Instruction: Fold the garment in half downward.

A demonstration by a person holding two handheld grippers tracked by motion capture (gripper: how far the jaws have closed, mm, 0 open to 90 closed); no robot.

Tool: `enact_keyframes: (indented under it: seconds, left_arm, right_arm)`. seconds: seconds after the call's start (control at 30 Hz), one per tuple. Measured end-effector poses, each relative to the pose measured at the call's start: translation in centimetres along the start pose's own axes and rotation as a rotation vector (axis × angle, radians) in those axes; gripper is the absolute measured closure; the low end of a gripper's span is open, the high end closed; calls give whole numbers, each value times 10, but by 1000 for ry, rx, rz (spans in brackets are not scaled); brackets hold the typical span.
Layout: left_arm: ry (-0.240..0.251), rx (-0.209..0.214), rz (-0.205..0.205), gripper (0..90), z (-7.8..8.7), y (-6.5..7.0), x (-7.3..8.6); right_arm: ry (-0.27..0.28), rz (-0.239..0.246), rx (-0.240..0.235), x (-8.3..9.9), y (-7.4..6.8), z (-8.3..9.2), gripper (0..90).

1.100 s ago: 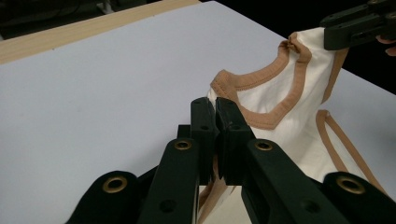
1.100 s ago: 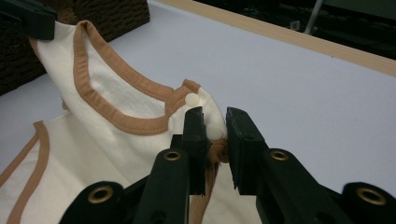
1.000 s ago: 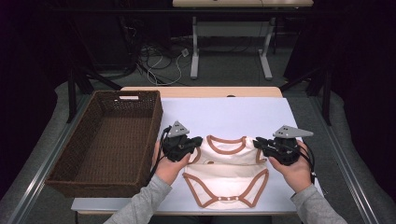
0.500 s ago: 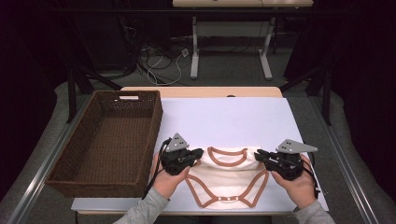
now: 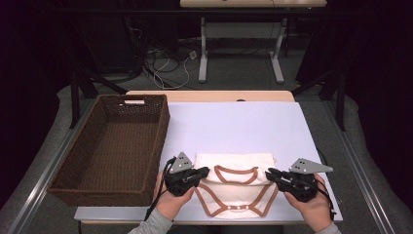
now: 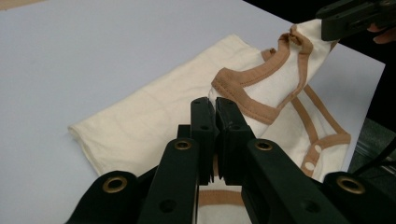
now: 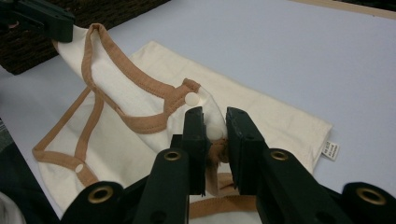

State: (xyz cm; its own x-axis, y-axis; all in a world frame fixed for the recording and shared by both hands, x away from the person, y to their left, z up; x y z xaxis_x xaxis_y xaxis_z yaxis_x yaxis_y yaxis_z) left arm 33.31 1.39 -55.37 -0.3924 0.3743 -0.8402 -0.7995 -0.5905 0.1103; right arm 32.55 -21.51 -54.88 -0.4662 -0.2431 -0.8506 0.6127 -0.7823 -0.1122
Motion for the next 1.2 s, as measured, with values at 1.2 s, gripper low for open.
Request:
enact_keyframes:
  seconds: [1.2]
  left_arm:
    - [-96,46,0,860,1,32,49]
  right_arm:
    - [-98,-16,-62,51,-21,2,780]
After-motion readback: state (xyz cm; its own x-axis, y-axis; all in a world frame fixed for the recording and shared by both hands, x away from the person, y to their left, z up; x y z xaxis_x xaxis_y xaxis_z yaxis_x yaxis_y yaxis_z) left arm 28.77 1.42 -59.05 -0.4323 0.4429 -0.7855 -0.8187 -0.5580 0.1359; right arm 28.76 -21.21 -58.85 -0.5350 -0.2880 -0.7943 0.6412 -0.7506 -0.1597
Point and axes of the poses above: each handheld gripper's, and its own axes: z roughly backward along the jaws, x roughly out of its underside, y roughly to its right, the point moved 10 cm from there along -z, roughly forward along the jaws, and after that the axes turned 2 degrees about -z, right-handed, at the moved point
